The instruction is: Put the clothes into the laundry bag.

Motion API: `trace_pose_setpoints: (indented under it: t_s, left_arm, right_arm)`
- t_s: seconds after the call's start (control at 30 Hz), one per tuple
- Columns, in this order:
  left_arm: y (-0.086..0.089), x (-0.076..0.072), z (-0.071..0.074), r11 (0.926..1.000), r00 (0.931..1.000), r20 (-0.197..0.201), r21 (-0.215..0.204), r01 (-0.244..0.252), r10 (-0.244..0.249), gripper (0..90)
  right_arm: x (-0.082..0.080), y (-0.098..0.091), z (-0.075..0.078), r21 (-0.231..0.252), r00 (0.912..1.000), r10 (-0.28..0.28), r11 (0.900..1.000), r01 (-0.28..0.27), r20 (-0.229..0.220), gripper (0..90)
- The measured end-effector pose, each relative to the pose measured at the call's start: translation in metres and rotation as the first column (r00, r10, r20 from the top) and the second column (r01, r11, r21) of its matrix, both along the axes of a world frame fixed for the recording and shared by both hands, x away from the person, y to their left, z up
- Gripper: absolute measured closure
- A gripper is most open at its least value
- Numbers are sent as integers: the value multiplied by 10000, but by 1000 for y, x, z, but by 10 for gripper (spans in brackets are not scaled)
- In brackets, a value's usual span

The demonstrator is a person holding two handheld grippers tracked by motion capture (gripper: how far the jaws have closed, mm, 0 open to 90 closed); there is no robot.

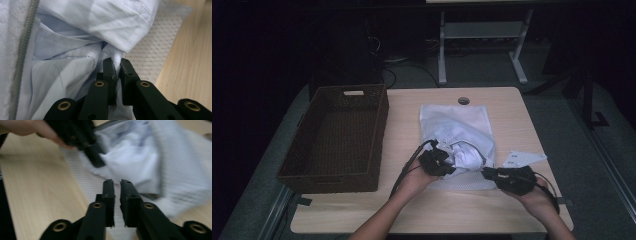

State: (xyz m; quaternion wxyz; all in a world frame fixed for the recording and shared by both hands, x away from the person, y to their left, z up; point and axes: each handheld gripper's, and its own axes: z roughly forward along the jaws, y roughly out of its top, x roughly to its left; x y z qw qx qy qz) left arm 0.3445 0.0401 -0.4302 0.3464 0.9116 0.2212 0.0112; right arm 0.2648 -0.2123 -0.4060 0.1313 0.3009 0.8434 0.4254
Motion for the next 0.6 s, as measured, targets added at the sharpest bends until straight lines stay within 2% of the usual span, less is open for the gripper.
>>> trace_pose_setpoints:
  t_s: [0.07,0.13,0.3,0.43,0.6]
  left_arm:
    - [0,0,1,10000,10000,-6,-71,-45,44,847]
    - [0,0,1,9999,9999,52,-123,-98,99,848]
    - [1,1,2,9998,9999,89,-139,-104,105,849]
    - [1,1,2,9999,9999,90,-138,-83,85,849]
    - [0,1,2,9997,9998,77,-121,-193,194,849]
  right_arm:
    - [3,18,-12,-215,9990,317,9992,-324,-301,871]
    - [8,38,-24,-791,9973,554,9951,-590,-472,891]
    - [23,69,-43,-1538,9952,634,9853,-742,-743,900]
    - [25,77,-53,-2088,9953,581,9752,-731,-771,900]
    - [26,75,-58,-2164,9959,496,9741,-650,-758,900]
